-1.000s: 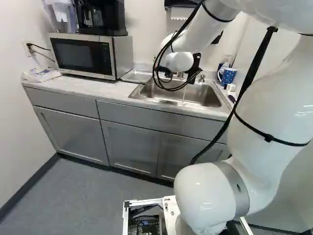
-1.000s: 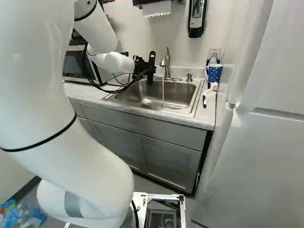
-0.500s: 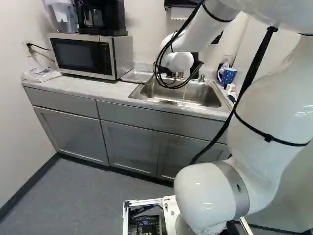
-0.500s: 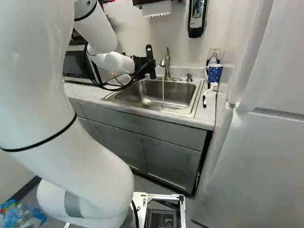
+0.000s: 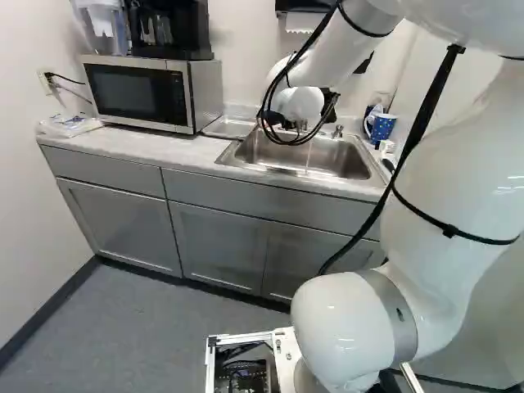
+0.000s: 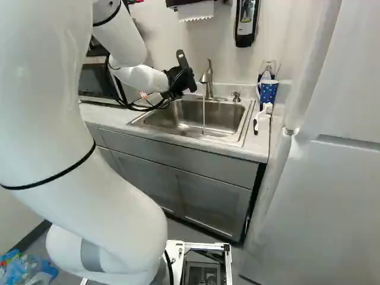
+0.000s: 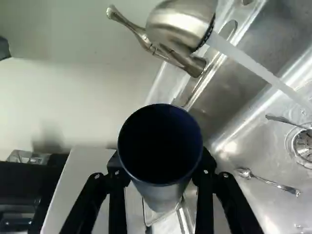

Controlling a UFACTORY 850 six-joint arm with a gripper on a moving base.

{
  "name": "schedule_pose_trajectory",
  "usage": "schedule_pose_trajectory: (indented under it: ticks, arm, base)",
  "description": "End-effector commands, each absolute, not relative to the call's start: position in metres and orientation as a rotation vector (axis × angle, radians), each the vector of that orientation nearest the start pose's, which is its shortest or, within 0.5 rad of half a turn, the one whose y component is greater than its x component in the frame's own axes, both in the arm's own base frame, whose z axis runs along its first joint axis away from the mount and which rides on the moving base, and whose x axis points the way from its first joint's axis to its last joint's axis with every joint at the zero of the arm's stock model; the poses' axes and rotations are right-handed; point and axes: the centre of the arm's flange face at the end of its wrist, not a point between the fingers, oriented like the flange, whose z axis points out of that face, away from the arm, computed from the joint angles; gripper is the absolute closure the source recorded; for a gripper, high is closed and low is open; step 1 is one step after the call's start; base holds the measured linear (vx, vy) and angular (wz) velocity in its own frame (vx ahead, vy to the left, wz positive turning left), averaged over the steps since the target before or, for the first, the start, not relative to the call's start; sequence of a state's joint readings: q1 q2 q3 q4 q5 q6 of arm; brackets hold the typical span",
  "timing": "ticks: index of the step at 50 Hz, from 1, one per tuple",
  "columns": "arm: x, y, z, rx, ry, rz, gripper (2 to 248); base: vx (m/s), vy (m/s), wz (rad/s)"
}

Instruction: Rinse the cup and place it in the tray

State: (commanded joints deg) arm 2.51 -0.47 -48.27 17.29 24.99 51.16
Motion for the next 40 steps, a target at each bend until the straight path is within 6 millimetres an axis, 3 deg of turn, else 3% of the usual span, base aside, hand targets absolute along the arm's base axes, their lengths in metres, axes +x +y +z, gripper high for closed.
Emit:
schedule_pose_trajectory:
  ticks: [40]
  arm:
    - [0.5044,0.0108,0.5510,-2.111,0.886,-1.582,124]
  base:
    - [0.000,0.000,0.000]
